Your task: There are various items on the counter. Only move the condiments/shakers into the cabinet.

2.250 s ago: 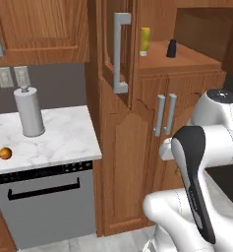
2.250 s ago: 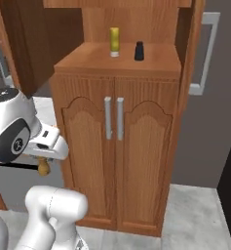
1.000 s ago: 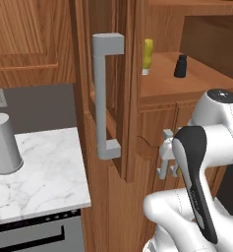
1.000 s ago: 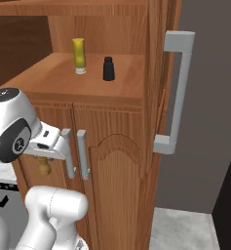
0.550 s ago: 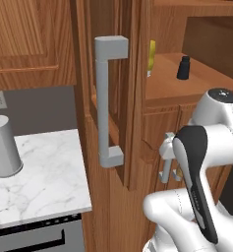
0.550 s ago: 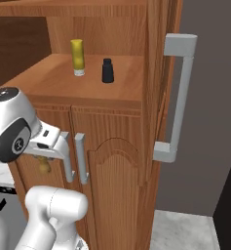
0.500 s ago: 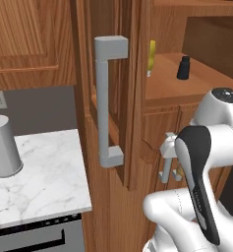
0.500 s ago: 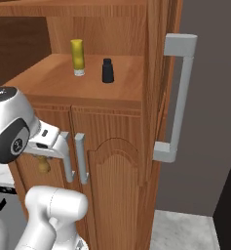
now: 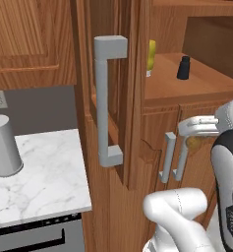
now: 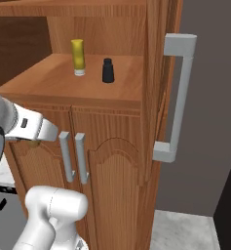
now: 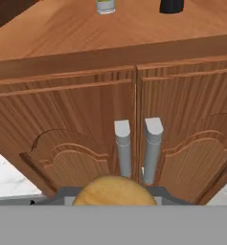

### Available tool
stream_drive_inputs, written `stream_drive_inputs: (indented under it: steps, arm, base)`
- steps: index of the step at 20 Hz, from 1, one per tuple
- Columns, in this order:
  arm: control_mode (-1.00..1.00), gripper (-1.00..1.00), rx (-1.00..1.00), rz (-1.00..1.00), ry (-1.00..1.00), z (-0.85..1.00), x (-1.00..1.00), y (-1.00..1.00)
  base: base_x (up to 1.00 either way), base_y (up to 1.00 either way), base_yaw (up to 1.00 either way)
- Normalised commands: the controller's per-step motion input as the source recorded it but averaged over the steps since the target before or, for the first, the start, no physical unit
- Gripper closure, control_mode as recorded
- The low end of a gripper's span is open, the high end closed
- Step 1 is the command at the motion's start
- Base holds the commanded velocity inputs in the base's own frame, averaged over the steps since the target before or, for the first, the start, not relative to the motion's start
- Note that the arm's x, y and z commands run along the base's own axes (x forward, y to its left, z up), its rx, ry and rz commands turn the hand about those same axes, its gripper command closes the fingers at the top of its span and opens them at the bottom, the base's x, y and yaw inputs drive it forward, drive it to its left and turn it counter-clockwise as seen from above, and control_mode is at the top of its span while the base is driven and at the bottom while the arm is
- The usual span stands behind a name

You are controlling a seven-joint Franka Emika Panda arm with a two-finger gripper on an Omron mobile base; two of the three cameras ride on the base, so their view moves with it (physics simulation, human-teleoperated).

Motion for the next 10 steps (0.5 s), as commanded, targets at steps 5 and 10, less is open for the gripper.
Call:
stream_drive_inputs:
  steps: [5,10]
  arm:
    - [-1.00,1.00,0.00,0.00,-0.05,0.84,0.51,0.00]
    - [-1.00,1.00,-0.04,0.00,0.00,0.19,0.66,0.07]
  base:
    - [0.00,0.00,0.00]
    - [0.00,0.00,0.00]
